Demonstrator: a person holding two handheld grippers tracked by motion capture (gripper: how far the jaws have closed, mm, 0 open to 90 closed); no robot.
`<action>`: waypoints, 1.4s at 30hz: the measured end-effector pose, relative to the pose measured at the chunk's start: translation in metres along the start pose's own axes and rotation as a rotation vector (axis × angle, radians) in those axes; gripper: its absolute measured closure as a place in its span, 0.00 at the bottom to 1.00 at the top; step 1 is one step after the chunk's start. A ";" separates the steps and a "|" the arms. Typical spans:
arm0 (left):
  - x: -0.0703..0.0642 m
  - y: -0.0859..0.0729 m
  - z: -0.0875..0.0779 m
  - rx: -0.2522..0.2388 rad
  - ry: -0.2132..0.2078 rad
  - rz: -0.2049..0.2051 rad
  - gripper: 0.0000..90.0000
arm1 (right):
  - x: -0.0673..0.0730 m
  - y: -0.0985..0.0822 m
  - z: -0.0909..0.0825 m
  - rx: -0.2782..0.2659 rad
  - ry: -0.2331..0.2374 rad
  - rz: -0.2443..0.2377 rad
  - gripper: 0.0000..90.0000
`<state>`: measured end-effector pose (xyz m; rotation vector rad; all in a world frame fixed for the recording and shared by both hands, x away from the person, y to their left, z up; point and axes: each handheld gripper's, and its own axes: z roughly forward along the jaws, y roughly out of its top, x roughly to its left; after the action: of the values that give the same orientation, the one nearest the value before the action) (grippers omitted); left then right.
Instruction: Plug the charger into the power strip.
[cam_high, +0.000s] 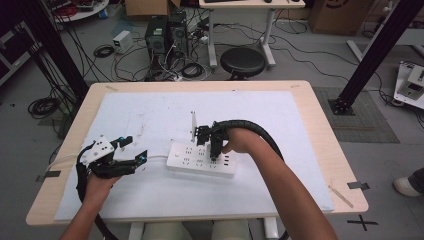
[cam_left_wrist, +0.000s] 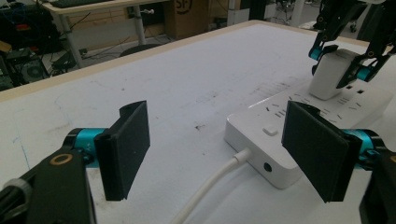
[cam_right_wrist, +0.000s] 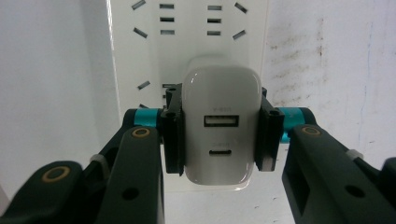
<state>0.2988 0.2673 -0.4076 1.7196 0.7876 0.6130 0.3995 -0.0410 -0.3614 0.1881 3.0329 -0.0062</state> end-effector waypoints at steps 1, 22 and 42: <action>0.000 0.000 0.001 0.000 -0.001 -0.001 0.26 | -0.002 0.000 0.000 0.001 0.002 -0.006 0.71; -0.003 0.000 0.001 -0.002 -0.006 0.000 0.26 | -0.001 -0.007 0.005 -0.066 0.004 0.040 0.71; 0.001 0.001 0.001 -0.006 -0.007 -0.011 0.26 | -0.002 -0.097 -0.006 -0.600 -0.002 0.459 0.24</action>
<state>0.3002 0.2671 -0.4072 1.7105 0.7891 0.6006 0.3887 -0.1378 -0.3558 0.8007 2.7525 0.9083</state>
